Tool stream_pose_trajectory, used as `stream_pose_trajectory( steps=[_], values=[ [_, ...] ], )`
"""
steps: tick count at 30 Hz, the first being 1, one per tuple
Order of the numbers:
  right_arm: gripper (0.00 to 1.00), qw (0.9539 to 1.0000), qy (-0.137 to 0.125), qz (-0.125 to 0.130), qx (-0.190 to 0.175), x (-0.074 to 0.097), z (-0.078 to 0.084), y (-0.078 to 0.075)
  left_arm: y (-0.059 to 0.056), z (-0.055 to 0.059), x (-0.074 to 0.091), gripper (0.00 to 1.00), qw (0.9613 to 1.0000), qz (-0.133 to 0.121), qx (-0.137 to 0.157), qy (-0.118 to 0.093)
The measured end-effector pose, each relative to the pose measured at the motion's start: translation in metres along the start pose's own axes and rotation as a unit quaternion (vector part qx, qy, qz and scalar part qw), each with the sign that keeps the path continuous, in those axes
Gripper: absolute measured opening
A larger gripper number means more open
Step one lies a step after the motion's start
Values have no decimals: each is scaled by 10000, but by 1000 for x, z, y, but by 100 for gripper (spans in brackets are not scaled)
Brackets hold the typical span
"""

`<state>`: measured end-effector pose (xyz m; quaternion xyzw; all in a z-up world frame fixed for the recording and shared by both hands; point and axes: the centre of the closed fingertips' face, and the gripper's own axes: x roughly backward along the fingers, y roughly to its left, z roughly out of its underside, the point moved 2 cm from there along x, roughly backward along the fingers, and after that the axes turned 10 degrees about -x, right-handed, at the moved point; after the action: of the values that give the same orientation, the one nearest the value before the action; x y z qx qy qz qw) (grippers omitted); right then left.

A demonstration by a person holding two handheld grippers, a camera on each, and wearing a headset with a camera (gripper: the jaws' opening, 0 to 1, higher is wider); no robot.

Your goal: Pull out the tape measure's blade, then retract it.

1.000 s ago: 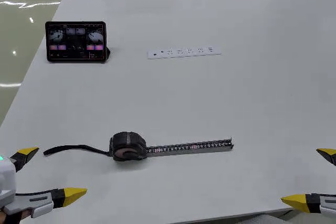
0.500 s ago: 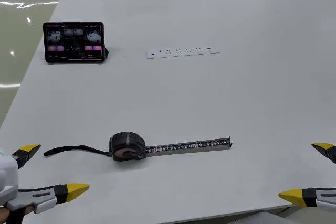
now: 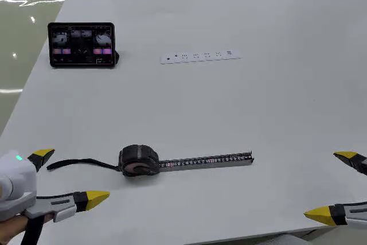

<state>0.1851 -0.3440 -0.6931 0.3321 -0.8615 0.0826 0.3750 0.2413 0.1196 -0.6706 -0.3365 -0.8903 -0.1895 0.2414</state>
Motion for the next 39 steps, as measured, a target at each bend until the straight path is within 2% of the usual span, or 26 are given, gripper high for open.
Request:
stream_pose_trajectory(
  steps=[6, 8, 9, 17, 20, 21, 22, 23, 28, 30, 33, 39],
  values=[
    [99, 9994, 132, -129, 289, -6, -25, -2, -11, -9, -14, 99, 9997, 197, -138, 101],
    [99, 9991, 160, -172, 365, -8, -31, -3, -16, -18, -16, 99, 9994, 311, -123, -107],
    [99, 9987, 191, -195, 420, -9, -35, -4, -18, -18, -17, 99, 9993, 355, -91, -71],
    [99, 9945, 561, -336, 822, -17, -47, -12, -24, -28, -28, 99, 9996, 279, -42, -55],
    [99, 9911, 609, -347, 1134, -21, -54, -16, -25, -29, -34, 99, 9996, 283, -63, -21],
    [99, 9897, 604, -361, 1243, -23, -57, -16, -25, -18, -37, 99, 9991, 239, -41, 350],
    [99, 9897, 613, -366, 1238, -24, -58, -16, -26, -13, -39, 99, 9982, 253, 39, 543],
    [99, 9897, 630, -369, 1230, -26, -59, -17, -28, -18, -43, 99, 9989, 298, -5, 350],
    [99, 9883, 731, -440, 1261, -38, -60, -21, -34, -15, -49, 99, 9988, 312, 128, 348],
    [99, 9870, 779, -473, 1325, -41, -62, -20, -38, -18, -52, 99, 9987, 345, 216, 300],
    [99, 9844, 859, -550, 1437, -48, -65, -18, -43, -26, -56, 99, 9986, 392, 358, 86],
    [99, 9793, 892, -690, 1679, -61, -73, -14, -47, -31, -64, 99, 9986, 301, 423, 49]
  ],
)
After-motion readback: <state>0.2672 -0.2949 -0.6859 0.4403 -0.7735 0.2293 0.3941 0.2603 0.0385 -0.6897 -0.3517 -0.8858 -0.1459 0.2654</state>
